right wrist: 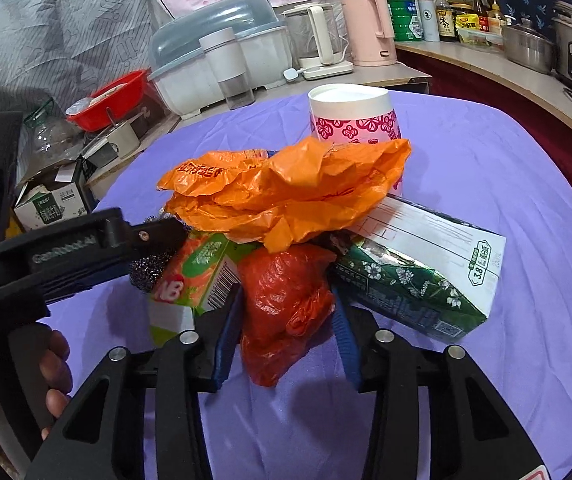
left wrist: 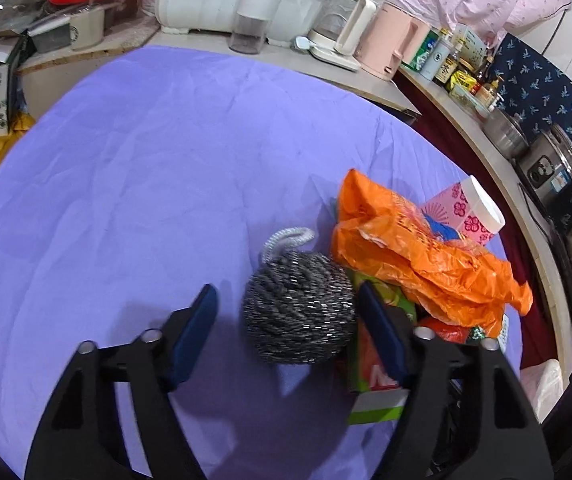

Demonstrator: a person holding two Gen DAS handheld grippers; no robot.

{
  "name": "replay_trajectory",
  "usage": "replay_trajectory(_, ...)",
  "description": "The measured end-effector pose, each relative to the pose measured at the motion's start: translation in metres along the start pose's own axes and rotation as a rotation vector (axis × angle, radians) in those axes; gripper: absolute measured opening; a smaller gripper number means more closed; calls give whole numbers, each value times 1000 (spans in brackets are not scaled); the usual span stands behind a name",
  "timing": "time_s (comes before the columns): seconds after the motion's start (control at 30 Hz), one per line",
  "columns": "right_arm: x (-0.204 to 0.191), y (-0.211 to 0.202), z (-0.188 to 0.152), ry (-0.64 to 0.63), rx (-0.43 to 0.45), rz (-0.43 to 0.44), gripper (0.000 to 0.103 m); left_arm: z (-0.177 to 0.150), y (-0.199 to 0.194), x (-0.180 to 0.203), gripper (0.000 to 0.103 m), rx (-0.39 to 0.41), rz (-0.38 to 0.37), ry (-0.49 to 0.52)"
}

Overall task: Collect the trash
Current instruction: 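Grasp the steel scrubber with the left tool while the right tool grasps the red plastic bag, then carry the scrubber and red bag over the bin and open both tools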

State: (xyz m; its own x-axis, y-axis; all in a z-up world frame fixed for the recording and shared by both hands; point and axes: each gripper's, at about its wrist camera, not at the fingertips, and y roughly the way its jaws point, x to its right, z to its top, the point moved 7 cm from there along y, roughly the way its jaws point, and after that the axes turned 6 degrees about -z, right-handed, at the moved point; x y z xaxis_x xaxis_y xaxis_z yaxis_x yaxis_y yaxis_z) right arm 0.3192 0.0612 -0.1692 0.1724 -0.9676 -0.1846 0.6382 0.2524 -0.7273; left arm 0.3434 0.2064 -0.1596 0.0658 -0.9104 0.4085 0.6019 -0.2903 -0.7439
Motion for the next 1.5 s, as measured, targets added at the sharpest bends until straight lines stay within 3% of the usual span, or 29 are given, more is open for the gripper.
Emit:
replay_trajectory(0.17, -1, -6, -2, -8, 6, 3, 33, -1, -2, 4, 51, 6, -15, 6)
replay_trajectory(0.43, 1, -33, -4, -16, 38, 6, 30, -8, -20, 8, 48, 21, -20, -4)
replay_trajectory(0.77, 18, -94, -7, 5, 111, -8, 30, -19, -72, 31, 48, 79, -29, 23)
replay_trajectory(1.17, 62, -184, -23, 59, 226, -60, 30, -59, -132, 101, 48, 118, -107, 125)
replay_trajectory(1.5, 116, -241, -45, 127, 285, -142, 30, -101, -138, 159, 48, 68, -172, 217)
